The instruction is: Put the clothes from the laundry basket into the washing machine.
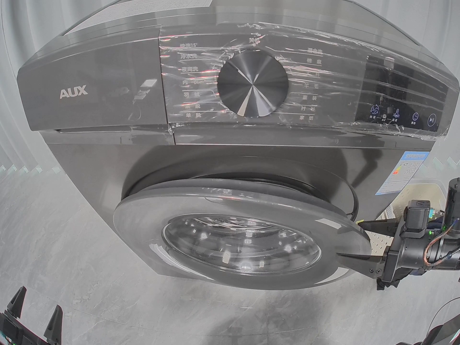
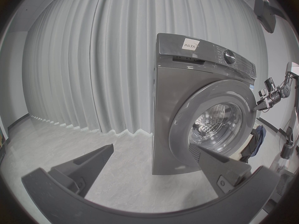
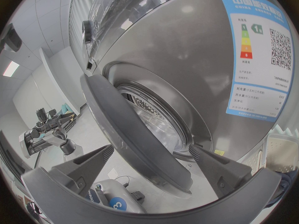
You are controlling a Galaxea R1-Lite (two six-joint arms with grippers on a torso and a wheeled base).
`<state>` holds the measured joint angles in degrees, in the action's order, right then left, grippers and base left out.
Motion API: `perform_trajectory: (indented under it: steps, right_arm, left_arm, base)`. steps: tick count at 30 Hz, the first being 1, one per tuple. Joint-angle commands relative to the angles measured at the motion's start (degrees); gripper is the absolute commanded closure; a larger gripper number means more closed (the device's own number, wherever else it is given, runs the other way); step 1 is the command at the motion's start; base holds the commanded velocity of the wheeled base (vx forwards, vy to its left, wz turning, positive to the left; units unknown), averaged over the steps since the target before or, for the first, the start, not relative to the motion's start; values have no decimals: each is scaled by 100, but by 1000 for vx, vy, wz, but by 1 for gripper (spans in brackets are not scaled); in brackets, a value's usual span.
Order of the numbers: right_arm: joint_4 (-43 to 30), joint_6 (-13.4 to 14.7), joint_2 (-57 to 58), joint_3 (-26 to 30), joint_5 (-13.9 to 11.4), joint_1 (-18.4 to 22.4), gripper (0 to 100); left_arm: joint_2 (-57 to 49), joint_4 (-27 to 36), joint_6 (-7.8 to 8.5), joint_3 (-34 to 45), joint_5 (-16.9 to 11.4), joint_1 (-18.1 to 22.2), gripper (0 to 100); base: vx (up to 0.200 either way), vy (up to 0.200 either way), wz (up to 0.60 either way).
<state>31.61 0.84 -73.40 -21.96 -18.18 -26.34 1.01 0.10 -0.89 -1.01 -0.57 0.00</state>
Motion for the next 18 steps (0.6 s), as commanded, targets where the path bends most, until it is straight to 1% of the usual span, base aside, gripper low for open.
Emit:
perform_trajectory:
  steps: [1, 2, 7, 13, 16, 17, 18]
  right_arm:
    - [12, -5, -368, -134, -2, -46, 0]
    - [12, -5, -421, -134, -2, -46, 0]
    - [56, -14, -447, -54, -11, -73, 0]
    - [12, -14, -87, 139, -2, -266, 0]
    - [38, 13, -113, 95, 7, -213, 0]
    - [47, 13, -131, 77, 33, -196, 0]
    - [56, 21, -148, 33, 95, -187, 0]
  left_arm:
    - [-101, -1, 10, 92, -4, 0, 0]
    - [-101, -1, 1, 92, -4, 0, 0]
    - [-101, -1, 10, 92, -4, 0, 0]
    - [-101, -1, 10, 92, -4, 0, 0]
    - [-101, -1, 10, 92, -4, 0, 0]
    - [-101, -1, 10, 92, -4, 0, 0]
    - [-101, -1, 10, 92, -4, -9, 0]
  base:
    - [-200, 0, 0]
    - [-200, 0, 0]
    - [0, 0, 0]
    - [0, 0, 0]
    - [0, 0, 0]
    - [0, 0, 0]
    - [-200, 0, 0]
